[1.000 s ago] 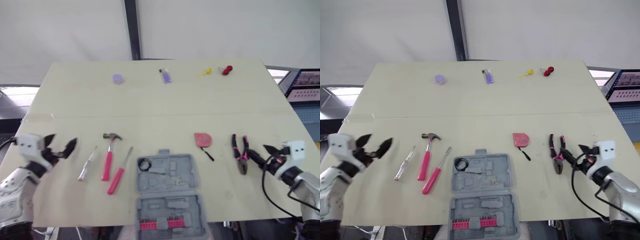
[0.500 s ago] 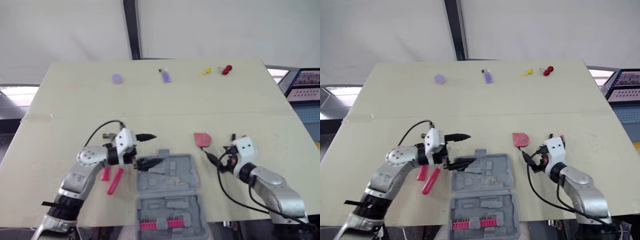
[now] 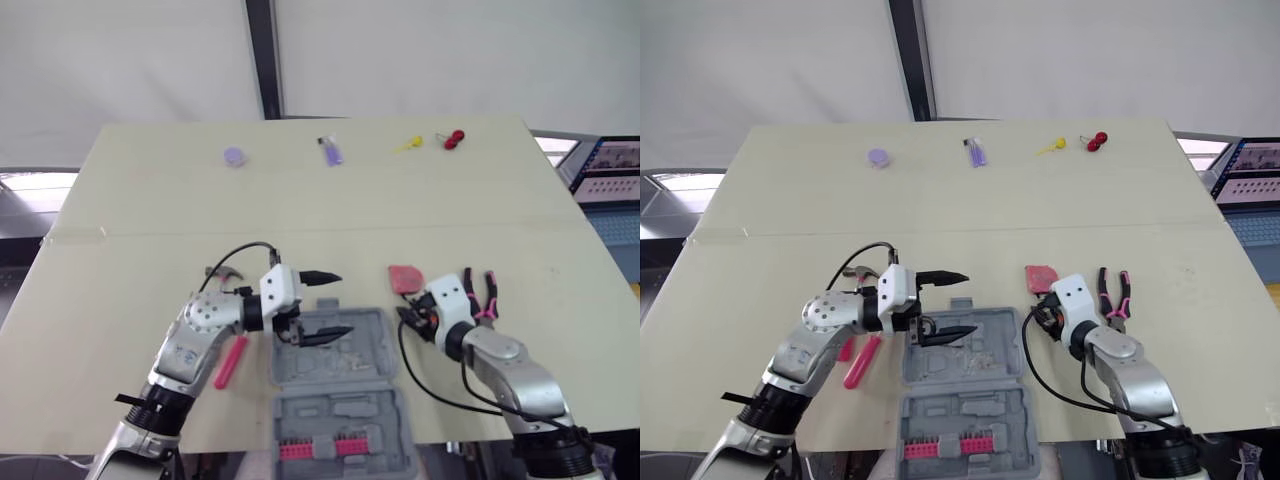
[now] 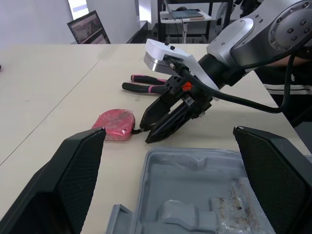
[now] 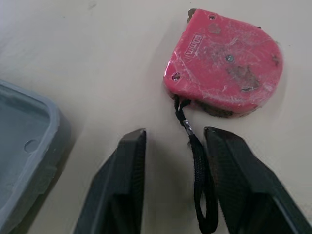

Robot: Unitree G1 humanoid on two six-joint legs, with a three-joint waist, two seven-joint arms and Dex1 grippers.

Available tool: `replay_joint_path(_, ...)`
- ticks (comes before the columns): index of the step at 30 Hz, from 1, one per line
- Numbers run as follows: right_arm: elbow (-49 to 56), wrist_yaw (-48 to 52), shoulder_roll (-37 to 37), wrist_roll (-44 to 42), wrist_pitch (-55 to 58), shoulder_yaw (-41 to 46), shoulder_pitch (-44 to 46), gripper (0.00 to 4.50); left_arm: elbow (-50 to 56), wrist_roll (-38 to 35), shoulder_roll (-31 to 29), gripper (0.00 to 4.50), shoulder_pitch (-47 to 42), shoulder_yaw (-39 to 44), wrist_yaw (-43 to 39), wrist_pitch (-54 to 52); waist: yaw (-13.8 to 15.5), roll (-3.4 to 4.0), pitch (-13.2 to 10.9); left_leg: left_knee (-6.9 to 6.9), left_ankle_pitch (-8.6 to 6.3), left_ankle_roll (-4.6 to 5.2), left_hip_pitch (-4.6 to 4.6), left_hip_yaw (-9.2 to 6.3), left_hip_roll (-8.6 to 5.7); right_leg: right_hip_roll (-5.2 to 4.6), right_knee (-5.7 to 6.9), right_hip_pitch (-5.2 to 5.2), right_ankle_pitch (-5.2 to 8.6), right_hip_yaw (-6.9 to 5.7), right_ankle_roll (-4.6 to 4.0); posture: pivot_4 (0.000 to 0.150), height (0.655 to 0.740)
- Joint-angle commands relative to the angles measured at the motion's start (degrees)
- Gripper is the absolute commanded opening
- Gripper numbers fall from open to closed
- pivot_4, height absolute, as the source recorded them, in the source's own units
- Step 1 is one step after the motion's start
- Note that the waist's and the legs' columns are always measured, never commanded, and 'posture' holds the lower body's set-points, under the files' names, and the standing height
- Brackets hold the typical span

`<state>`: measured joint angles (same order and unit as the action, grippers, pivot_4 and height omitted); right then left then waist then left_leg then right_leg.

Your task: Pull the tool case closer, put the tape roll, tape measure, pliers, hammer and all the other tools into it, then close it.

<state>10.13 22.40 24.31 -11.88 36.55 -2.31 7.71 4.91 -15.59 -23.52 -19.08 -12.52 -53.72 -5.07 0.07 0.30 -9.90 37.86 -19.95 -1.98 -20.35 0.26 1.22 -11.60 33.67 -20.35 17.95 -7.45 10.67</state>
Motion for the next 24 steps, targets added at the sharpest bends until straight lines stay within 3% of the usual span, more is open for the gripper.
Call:
replay_joint_path(1,-0.98,0.63,-0.23,0.77,-1.43,-0.32,0.52,2.21,1.7,0.22,0.44,4.5,0.9,0.19,0.74,0.77,-0.04,0.0,0.0,0.0,0.0,0.0,0.0,0.0,0.0,0.0,0.0,0.0,0.0,0.0,0.0,0.15,0.74)
replay_joint_path(8,-2.73,1.45,-0.43,1.37,-2.24,-0.66,1.11,2.21,2.24,0.72,0.86,4.5,1.66,-0.23,1.39,0.96,-0.07,-0.01,0.01,0.04,0.0,0.0,0.0,0.0,0.0,0.0,0.03,0.0,0.0,0.01,0.0,0.15,0.74)
replay_joint_path(11,-2.49,1.31,-0.38,1.58,-1.88,-0.39,0.8,1.36,2.34,0.87,0.9,4.5,1.82,-0.32,1.35,1.3,-0.1,-0.01,0.01,0.05,0.0,0.0,0.01,0.0,0.0,0.0,0.04,0.0,0.0,0.01,0.0,0.15,0.74)
replay_joint_path(14,-1.45,1.63,0.53,1.61,-1.4,0.33,-0.31,0.03,2.06,0.88,0.73,4.5,1.94,-0.24,0.93,1.84,0.02,-0.01,0.01,0.04,0.0,0.0,0.0,-0.01,0.0,0.0,0.04,0.0,0.0,0.0,0.0,0.15,0.74)
replay_joint_path(24,9.78,7.01,6.36,-3.43,1.44,5.05,-12.1,0.03,-0.9,2.02,-3.08,4.5,1.93,-3.13,-7.12,6.39,1.47,-0.01,0.02,0.1,-0.02,0.03,-0.01,0.02,0.0,0.0,0.04,0.01,-0.01,0.02,-0.01,0.15,0.74)
